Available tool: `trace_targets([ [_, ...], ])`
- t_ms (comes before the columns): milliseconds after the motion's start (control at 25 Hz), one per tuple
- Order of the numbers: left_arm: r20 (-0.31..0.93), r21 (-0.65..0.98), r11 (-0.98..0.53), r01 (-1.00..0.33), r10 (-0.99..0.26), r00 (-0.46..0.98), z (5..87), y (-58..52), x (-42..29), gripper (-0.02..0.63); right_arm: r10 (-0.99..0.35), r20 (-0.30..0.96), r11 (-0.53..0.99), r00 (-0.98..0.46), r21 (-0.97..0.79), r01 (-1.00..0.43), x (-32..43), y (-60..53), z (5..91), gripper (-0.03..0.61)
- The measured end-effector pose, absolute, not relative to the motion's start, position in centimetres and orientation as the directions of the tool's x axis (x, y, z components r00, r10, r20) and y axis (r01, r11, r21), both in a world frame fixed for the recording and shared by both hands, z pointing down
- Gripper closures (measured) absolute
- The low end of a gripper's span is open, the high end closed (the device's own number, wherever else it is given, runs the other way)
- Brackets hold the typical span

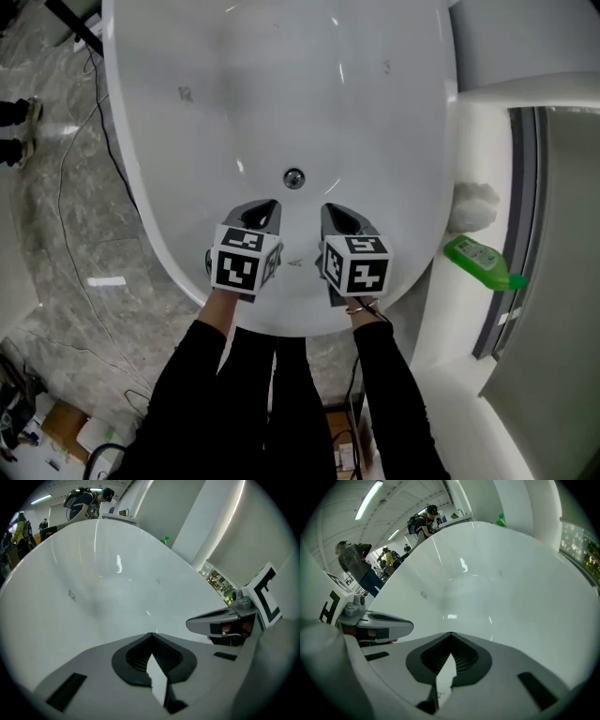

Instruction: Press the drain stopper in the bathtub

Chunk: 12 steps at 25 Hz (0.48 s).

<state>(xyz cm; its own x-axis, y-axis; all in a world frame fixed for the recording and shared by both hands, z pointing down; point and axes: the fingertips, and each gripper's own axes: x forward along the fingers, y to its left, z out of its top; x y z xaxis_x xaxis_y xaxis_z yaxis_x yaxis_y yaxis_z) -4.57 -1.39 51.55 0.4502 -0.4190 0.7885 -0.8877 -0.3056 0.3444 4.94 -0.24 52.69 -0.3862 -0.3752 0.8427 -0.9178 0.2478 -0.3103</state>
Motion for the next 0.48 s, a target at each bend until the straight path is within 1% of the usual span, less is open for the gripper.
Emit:
trace_targets([
  [480,0.787,0.368,-0.289,-0.884,-0.41,0.461,50.6,-2.2,-5.7,0.609,-0.378,0.842,0.28,-0.385,-0.292,-0.914,4.2,-0.6,51.0,0.577],
])
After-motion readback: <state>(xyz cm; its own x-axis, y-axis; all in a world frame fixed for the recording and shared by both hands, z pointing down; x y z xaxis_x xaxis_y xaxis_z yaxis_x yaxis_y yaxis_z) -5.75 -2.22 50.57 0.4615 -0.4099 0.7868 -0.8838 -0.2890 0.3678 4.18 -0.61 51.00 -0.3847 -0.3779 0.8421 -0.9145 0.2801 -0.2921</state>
